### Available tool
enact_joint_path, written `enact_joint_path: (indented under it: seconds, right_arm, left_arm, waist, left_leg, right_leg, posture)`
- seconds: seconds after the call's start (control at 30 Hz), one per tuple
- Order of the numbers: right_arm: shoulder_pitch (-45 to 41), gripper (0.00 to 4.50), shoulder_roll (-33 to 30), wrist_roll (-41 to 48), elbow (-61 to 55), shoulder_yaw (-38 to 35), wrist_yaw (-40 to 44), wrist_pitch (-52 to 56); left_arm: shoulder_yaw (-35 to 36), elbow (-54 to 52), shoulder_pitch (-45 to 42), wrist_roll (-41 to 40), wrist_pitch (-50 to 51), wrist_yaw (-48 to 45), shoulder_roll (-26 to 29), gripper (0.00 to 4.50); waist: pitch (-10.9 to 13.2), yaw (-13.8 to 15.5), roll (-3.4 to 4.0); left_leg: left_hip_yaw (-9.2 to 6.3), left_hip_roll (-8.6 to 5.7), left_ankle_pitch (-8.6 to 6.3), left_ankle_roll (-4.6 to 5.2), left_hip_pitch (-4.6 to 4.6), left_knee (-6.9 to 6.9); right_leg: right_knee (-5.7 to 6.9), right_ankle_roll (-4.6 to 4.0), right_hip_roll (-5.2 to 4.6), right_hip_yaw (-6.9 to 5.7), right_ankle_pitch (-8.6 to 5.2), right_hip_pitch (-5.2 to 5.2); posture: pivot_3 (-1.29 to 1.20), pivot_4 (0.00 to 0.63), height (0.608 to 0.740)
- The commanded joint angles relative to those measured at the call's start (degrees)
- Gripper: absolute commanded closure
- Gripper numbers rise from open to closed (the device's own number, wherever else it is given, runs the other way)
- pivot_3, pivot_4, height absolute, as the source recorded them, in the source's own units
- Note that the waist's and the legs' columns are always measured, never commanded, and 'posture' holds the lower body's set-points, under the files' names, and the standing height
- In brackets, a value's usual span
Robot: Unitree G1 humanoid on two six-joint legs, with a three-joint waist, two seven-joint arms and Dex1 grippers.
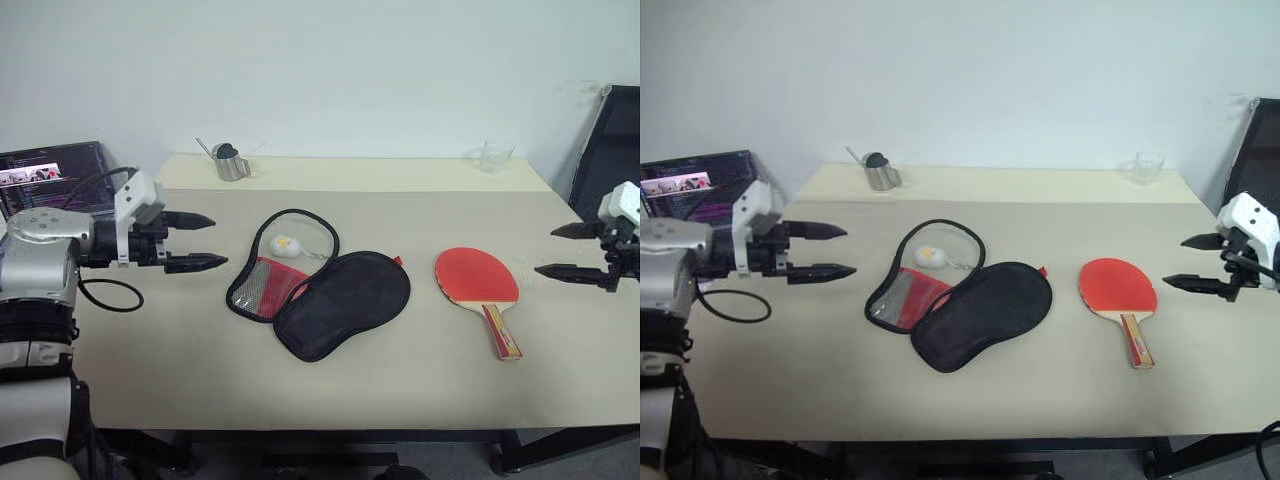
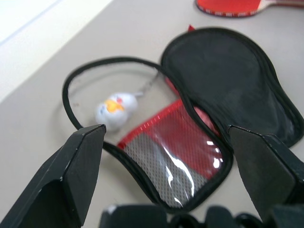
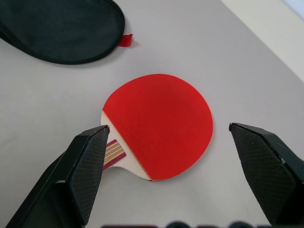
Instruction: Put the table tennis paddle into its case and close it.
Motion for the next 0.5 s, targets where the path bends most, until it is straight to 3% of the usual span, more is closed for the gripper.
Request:
enact_joint_path:
  seconds: [0.03, 0.2, 0.5]
  right_arm:
    - [-2.19, 0.04, -0.09, -0.39, 0.39, -0.09, 0.18, -0.98]
    - [-2.51, 0.04, 0.73, -0.24, 0.19, -0.17, -0.32, -1.08]
    - [1.51, 0.04, -0.5, 1.57, -5.15, -3.54, -1.97, 0.73]
  left_arm:
    - [2.65, -2.3, -0.48, -1.39, 0.31, -0.37, 2.32, 0.0]
    - [2.38, -1.71, -1.43, -1.05, -0.12, 1.38, 1.19, 0.0]
    - [-0.91, 14.48, -8.42, 6.05, -3.48, 13.78, -8.0, 0.0]
  waist:
    - [0.0, 0.07, 0.0]
    - [0.0, 0.11, 0.0]
    - [0.0, 0.33, 0.0]
  left_leg:
    - [0.0, -0.01, 0.0, 0.0, 0.0, 0.0]
    - [0.02, 0.01, 0.0, 0.0, 0.0, 0.0]
    - [0.05, -0.05, 0.0, 0.01, -0.01, 0.02]
  right_leg:
    - [0.0, 0.0, 0.0, 0.0, 0.0, 0.0]
    - [-0.01, 0.01, -0.01, 0.0, 0.0, 0.01]
    - [-0.01, 0.06, 0.01, -0.03, 0.03, 0.06]
  posture:
    - [0.0, 0.15, 0.74]
    - [0.0, 0.15, 0.74]
    - [0.0, 0.15, 0.74]
